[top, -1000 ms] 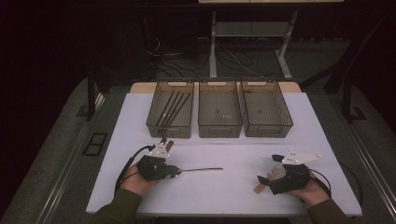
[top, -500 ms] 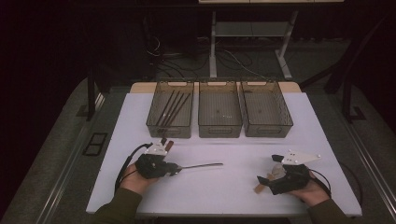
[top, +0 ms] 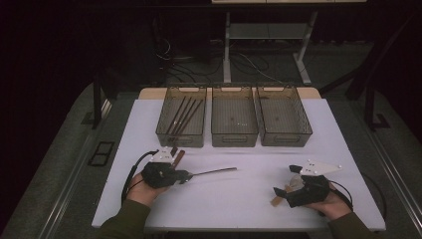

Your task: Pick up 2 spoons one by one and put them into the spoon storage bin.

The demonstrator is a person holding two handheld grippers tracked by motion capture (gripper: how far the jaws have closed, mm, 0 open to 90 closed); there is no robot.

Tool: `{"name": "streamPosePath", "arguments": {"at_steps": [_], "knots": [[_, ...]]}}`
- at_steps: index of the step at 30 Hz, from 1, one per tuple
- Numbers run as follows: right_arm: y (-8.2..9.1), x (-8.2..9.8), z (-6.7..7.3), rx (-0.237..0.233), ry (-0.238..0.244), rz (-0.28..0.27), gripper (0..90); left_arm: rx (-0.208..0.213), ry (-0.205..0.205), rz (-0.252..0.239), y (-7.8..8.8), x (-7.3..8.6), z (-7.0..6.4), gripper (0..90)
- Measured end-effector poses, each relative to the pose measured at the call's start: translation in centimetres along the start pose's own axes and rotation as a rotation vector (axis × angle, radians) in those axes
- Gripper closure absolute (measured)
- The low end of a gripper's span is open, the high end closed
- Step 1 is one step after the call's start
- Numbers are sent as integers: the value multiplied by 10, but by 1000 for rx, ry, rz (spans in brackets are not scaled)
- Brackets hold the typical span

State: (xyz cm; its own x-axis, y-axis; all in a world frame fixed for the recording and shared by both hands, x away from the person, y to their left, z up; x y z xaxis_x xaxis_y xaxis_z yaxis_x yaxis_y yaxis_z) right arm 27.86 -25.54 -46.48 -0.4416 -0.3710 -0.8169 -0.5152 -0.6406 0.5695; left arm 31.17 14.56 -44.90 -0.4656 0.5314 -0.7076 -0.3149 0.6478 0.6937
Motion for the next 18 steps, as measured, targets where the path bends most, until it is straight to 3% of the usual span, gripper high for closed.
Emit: {"name": "streamPosePath", "arguments": {"at_steps": [18], "knots": [[0, -1, -4, 39, -14, -6, 11, -11, 3, -65, 6, -15, 9, 860]]}}
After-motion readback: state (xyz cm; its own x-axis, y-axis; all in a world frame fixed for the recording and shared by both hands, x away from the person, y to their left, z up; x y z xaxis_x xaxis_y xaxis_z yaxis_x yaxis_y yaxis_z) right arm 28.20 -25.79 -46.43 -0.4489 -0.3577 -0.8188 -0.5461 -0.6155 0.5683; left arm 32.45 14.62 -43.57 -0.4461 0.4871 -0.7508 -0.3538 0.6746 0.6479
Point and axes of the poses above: each handheld gripper's, and its own axes: y roughly backward along the jaws, x roughly out of its underside, z roughly to its left, the point moved 4 cm from there along -y, roughly forward along the jaws
